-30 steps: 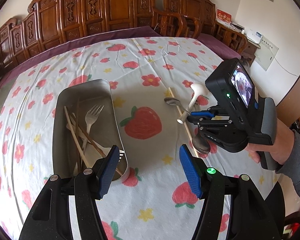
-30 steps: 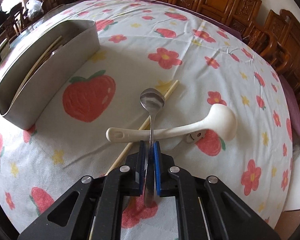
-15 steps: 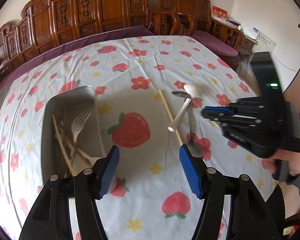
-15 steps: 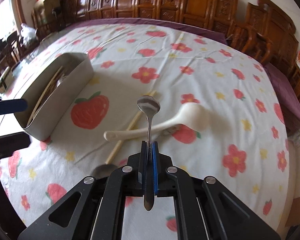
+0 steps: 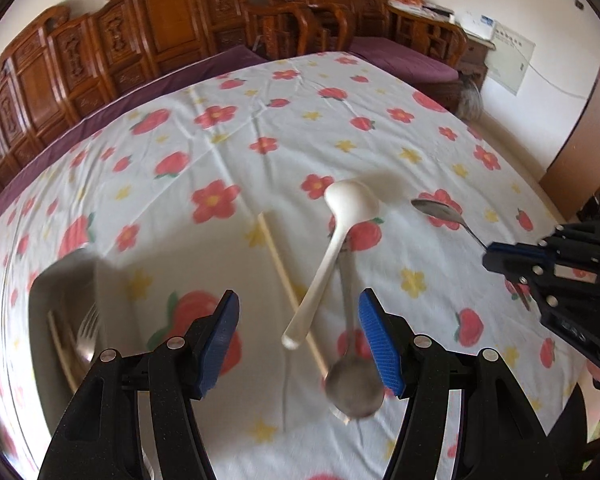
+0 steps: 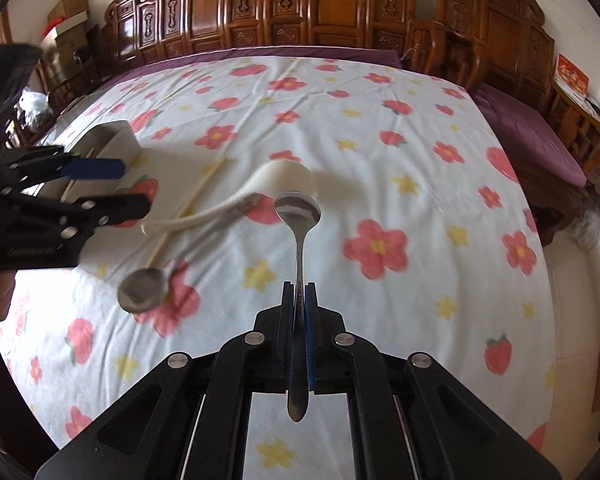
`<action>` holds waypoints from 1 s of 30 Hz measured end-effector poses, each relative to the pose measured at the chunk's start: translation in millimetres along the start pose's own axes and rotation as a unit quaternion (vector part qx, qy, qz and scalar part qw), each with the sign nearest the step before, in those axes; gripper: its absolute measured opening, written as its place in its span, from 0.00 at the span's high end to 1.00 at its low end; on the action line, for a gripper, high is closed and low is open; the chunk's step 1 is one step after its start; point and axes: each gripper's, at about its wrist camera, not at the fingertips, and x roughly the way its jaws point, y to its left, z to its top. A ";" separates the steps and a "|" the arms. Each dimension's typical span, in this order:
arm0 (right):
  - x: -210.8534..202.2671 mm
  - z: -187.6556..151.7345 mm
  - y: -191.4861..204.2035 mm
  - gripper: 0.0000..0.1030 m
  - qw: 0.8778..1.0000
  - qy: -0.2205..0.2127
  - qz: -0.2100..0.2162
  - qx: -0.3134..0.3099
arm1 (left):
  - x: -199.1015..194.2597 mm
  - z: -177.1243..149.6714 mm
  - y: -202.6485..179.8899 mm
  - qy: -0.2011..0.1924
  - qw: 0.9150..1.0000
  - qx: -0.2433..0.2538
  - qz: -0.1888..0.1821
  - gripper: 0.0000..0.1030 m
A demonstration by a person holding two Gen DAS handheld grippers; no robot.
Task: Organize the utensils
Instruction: 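Grasp the white plastic spoon with the left gripper while the right gripper holds the metal spoon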
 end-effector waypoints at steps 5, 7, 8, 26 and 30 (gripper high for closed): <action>-0.8 -12.6 -12.6 0.94 1.000 0.000 0.002 0.015 | 22.7 14.8 -17.7 0.013 0.999 0.028 -0.010 0.43; -0.5 -16.2 -14.5 0.94 1.000 0.000 0.003 0.019 | 31.8 18.9 -21.3 0.021 0.999 0.032 -0.011 0.47; -0.3 -18.8 -16.2 0.94 1.000 0.000 0.004 0.022 | 37.3 22.0 -23.6 0.024 0.999 0.036 -0.010 0.48; 1.1 -36.1 -28.4 0.94 0.999 0.003 0.013 0.045 | 81.3 45.0 -32.1 0.056 0.998 0.036 -0.011 0.74; 0.3 -36.0 -27.3 0.94 0.999 0.003 0.015 0.049 | 82.7 45.9 -32.2 0.057 0.998 0.039 -0.010 0.75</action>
